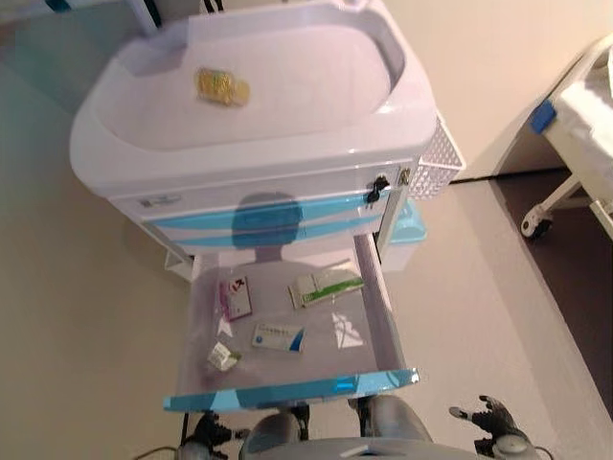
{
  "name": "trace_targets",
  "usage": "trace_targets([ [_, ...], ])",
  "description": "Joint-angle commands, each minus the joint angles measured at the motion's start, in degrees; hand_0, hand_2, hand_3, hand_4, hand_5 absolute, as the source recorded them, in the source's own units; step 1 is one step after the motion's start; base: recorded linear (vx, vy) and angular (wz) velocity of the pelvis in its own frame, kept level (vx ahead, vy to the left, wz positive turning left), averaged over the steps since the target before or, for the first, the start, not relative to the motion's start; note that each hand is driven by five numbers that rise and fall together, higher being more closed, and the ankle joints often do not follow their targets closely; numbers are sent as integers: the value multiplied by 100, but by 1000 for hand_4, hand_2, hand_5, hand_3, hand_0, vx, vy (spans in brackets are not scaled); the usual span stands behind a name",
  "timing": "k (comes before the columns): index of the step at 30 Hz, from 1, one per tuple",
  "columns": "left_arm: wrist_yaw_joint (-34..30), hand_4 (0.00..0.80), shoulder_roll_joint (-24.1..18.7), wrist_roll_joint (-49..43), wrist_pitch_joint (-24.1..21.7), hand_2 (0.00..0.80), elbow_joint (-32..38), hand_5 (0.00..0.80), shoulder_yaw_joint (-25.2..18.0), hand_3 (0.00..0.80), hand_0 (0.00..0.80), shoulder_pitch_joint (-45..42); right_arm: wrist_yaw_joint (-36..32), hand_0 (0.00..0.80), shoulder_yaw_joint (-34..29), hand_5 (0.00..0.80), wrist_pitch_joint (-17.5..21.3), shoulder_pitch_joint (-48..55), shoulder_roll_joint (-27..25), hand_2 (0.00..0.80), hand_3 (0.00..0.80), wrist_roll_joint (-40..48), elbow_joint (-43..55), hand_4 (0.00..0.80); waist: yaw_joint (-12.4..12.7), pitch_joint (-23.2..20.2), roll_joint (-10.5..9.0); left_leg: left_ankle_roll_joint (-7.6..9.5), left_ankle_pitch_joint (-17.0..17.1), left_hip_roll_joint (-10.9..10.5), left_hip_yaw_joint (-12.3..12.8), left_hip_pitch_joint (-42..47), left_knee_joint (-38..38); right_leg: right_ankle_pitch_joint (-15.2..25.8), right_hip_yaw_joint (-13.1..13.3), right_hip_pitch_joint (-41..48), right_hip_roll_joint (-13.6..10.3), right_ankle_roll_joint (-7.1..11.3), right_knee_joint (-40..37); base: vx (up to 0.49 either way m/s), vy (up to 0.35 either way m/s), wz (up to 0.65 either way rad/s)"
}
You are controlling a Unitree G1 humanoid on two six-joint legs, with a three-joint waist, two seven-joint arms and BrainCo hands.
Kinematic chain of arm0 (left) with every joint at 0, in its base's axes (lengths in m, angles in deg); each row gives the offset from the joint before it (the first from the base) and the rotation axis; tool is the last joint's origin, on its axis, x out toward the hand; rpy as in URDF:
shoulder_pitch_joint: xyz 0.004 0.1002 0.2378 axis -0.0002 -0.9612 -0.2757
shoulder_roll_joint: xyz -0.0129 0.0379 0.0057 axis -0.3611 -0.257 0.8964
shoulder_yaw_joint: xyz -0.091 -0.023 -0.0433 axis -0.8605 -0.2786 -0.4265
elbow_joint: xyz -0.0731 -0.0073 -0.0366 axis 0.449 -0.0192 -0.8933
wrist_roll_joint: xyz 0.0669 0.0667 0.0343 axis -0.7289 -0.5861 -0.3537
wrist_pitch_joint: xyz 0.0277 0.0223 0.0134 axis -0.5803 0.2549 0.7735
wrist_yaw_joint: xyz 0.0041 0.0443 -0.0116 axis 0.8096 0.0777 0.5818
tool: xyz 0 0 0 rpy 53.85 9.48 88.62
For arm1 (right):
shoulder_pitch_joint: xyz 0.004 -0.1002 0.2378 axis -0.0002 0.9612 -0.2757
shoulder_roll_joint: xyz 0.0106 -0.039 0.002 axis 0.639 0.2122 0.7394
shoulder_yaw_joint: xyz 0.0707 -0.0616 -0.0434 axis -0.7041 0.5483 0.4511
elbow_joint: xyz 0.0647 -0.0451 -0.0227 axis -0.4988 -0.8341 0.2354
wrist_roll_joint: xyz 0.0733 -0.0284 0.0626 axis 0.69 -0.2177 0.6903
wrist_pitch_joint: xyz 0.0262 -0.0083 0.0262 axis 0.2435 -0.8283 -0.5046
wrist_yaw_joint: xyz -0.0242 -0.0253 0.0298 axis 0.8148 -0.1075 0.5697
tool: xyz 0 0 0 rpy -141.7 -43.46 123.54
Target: Open the drawer and pick up the medicine
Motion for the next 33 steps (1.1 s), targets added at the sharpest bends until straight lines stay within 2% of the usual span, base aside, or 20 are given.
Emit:
trace_targets([
  [1,-20,0,13,-205,-217,0,381,0,275,0,0,30,-1,0,224,0,48,-213,-273,0,0,-93,225,0,-29,22,-19,239,-427,-338,-120,-267,579,424,-77,-106,-179,406,-74,-72,-10,17],
  [7,-140,0,-411,-850,-299,0,1502,0,1042,0,0,98,-2,0,440,0,122,-388,-371,0,0,-137,395,0,-22,320,100,231,-419,-379,-222,-730,958,298,-205,-476,-294,371,366,-113,-13,20],
  [8,-242,0,-556,-893,-316,0,1942,0,1188,0,0,104,-31,0,498,0,129,-434,-398,0,0,-145,433,0,-17,417,118,235,-432,-391,-251,-883,1110,275,-239,-609,-342,369,509,-93,-12,20],
  [9,-247,0,-561,-891,-311,0,1951,0,1187,0,0,100,-31,0,498,0,129,-435,-397,0,0,-145,433,0,-19,413,116,235,-435,-393,-253,-894,1120,271,-241,-619,-345,369,518,-93,-12,19],
  [12,-305,0,-830,-954,-307,0,2629,0,1256,0,0,180,-51,0,525,0,131,-443,-449,0,0,-176,569,0,-18,529,121,230,-445,-408,-312,-1101,1301,240,-291,-762,-408,358,662,-68,-10,16],
  [16,-309,0,-1081,-1045,-265,0,3155,0,1267,0,0,369,-54,0,547,0,121,-438,-500,0,0,-218,628,0,-23,636,106,222,-433,-412,-345,-1286,1427,234,-342,-930,-445,349,795,-64,0,11],
  [19,-333,0,-1277,-1154,-253,0,3491,0,1301,0,0,619,-82,0,584,0,116,-454,-531,0,0,-251,654,0,-53,675,73,224,-432,-406,-316,-1395,1496,254,-298,-1049,-436,343,838,-42,16,9],
  [33,-44,0,-1628,-1389,-36,0,3838,0,1061,0,0,1861,-266,0,667,0,92,-331,-569,0,0,-301,716,0,-205,736,-130,310,-644,-315,80,-1660,1832,334,156,-1509,-261,319,962,-8,37,-16],
])
